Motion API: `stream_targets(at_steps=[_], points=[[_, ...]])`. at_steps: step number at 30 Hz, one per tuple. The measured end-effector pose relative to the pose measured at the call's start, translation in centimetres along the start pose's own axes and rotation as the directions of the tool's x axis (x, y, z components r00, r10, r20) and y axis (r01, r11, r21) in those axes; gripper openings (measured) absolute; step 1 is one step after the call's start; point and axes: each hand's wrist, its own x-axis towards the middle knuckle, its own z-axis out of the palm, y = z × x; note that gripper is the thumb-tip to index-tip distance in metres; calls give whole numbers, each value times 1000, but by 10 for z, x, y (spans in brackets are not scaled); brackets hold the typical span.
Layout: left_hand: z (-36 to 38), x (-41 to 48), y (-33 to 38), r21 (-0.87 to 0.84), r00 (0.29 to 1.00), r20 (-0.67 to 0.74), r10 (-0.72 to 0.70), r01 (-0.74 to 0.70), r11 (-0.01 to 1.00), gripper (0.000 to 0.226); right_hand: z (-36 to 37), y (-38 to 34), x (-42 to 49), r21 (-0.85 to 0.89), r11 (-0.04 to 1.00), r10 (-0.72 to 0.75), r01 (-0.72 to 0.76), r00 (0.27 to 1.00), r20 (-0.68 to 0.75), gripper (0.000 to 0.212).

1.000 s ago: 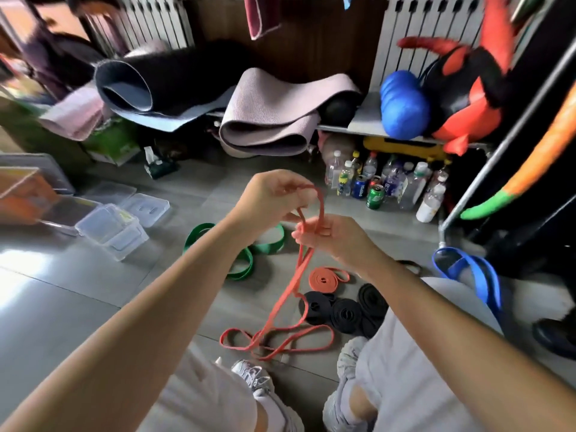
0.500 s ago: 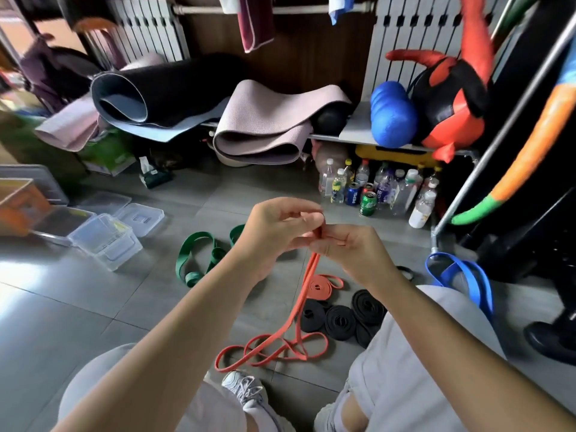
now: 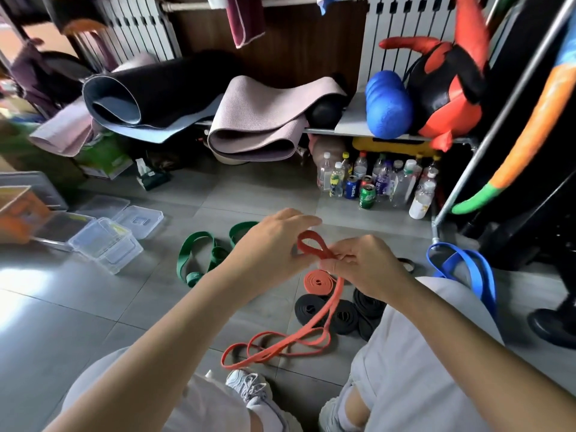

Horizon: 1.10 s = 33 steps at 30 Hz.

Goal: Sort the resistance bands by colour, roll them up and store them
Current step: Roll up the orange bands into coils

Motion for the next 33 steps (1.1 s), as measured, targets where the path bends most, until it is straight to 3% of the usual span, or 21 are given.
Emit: stream_targets(at_steps=[3,5,8,11,14,17,22,27,28,29,30,31,33], points=[[-3,5,8,17,998,44,-46,46,999,27,2,-2,0,46,999,12,-12,1000,-13,15],[-4,9,3,-168,989,56,-139,147,975,15,0,0,0,85,995,49,-48,999,-12,16],[-7,9,-3,-534,953,132,-273,300,790,14,-3,2,-1,124,990,72,-74,997,18,15],[-6,7,-5,-694,933,162,-322,340,635,17,-7,3,-2,182,981,56,-59,998,22,19],[-5,8,-4,-736,936,164,-313,327,593,17,-9,3,-3,201,979,35,-39,999,20,18],[-2,9,0,-729,946,149,-289,303,614,19,-5,2,-4,259,965,21,-33,999,49,25],[1,9,4,-747,953,145,-267,283,602,15,6,4,-3,375,927,6,26,996,-84,23],[8,0,0,-890,904,236,-356,348,294,15,13,12,-5,254,967,28,-8,997,-75,23],[10,-2,-2,-891,897,248,-366,360,278,15,13,12,-7,222,975,24,-8,997,-72,22],[12,-4,-4,-874,893,246,-376,372,312,15,14,13,-8,193,981,23,-9,997,-68,21],[15,-5,-6,-826,896,222,-385,382,415,16,14,14,-9,141,990,23,-13,998,-67,20],[16,-7,-8,-723,911,174,-373,376,580,15,13,14,-10,59,998,13,-10,998,-59,18],[15,-8,-7,-348,967,76,-244,255,902,18,11,12,-11,-190,981,-29,27,1000,-7,13]])
